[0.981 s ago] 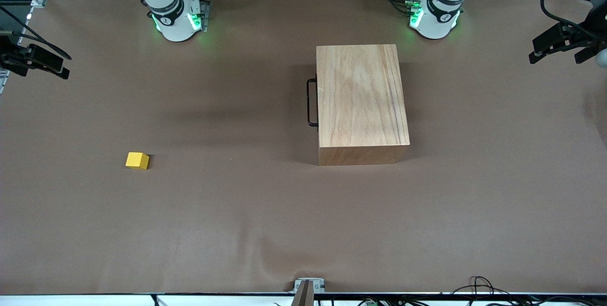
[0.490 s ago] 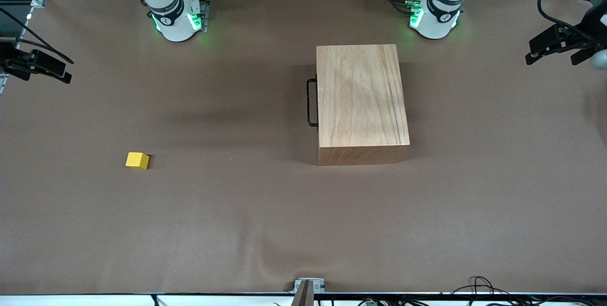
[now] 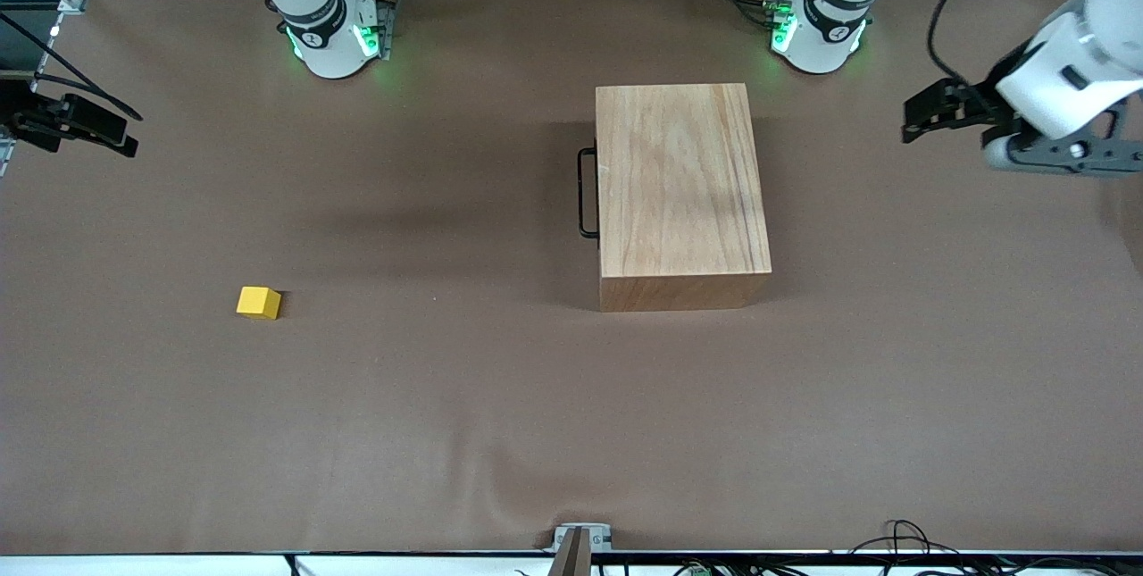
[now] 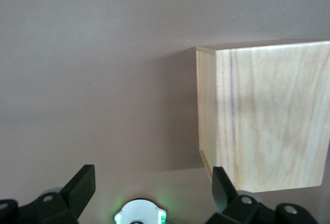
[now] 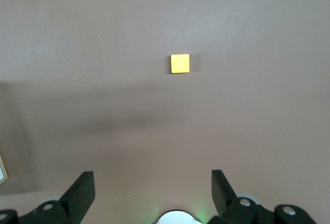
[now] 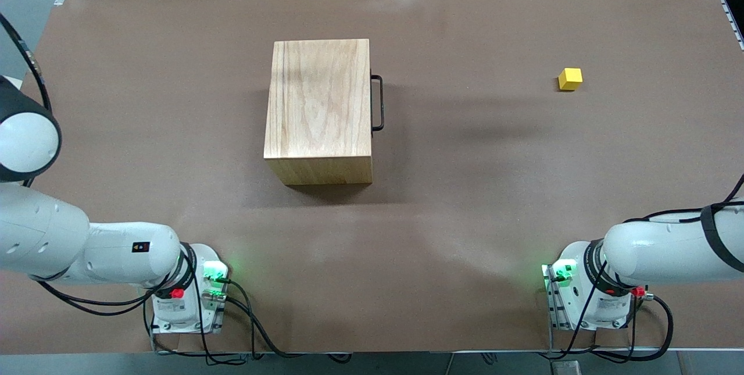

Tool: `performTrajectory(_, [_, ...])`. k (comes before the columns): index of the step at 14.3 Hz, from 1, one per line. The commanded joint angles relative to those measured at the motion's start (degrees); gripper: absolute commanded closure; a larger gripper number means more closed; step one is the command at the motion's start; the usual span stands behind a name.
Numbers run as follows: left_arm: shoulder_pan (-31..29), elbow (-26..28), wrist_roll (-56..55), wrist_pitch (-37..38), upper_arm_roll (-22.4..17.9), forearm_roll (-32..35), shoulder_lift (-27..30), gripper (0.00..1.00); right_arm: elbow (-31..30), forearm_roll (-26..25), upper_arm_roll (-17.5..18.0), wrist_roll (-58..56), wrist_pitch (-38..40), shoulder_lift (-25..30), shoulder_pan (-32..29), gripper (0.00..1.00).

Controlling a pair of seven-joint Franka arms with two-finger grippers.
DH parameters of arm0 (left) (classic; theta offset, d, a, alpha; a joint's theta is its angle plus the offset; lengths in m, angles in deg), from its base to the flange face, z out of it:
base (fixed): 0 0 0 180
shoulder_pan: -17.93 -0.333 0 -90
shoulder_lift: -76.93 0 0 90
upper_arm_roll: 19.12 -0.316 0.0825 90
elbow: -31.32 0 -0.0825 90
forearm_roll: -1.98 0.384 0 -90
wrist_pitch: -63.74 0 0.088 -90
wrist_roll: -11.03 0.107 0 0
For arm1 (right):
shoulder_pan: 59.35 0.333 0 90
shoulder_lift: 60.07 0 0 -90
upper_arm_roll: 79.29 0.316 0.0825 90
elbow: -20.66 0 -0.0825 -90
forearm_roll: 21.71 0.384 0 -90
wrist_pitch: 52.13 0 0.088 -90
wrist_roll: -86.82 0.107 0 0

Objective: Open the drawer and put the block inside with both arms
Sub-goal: 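Move the left gripper over the wooden box toward the drawer handle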

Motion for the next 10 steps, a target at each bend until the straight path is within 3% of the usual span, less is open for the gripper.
performTrajectory(1, [2.3,-2.1,-6.7,-1.8,2.3,-0.6,-2.8,0.00,-0.6,0.6,0.0,-0.5,0.2,1.2,0.0,0.00])
performTrajectory(6, [13.4,-2.5,-21.1,-7.8,2.4,-0.6,-8.3,0.00,-1.1,0.5,-0.1,-0.7,0.0,1.3,-0.1,0.00])
performTrajectory(10, [21.1,-8.6,-31.4,-10.4,2.1,-0.3,-16.2,0.00,-1.3,0.6,-0.1,-0.7,-0.1,1.0,0.1,0.00])
